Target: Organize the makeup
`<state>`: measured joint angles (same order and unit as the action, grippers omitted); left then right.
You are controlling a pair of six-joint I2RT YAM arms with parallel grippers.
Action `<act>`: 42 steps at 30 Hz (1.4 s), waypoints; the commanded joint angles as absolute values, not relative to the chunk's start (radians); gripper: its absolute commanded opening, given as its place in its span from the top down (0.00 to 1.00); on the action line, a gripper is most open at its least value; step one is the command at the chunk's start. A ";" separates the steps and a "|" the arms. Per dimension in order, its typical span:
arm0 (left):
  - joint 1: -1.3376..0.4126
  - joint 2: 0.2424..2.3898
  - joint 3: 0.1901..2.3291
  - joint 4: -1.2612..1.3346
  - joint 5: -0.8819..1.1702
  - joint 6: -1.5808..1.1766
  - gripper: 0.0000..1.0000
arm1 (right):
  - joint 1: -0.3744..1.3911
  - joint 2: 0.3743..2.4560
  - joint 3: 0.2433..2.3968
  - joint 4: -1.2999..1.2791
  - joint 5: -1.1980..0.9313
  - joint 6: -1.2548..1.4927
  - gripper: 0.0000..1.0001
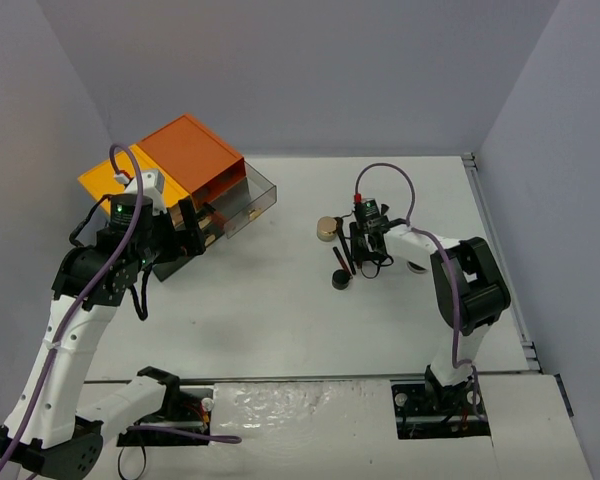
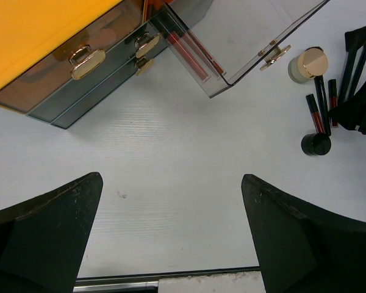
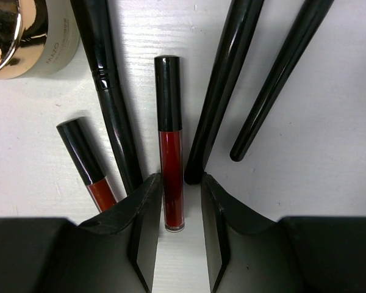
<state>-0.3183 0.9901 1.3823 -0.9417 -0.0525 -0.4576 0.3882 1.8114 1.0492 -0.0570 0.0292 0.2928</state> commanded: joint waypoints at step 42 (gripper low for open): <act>-0.313 0.991 1.414 -0.896 -0.040 -0.464 0.03 | 0.537 1.508 0.900 -0.177 0.136 0.507 1.00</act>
<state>-0.3183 0.9913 1.3796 -0.9382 -0.0407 -0.4674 0.5009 1.6401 0.8673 -0.0924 0.1325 0.5086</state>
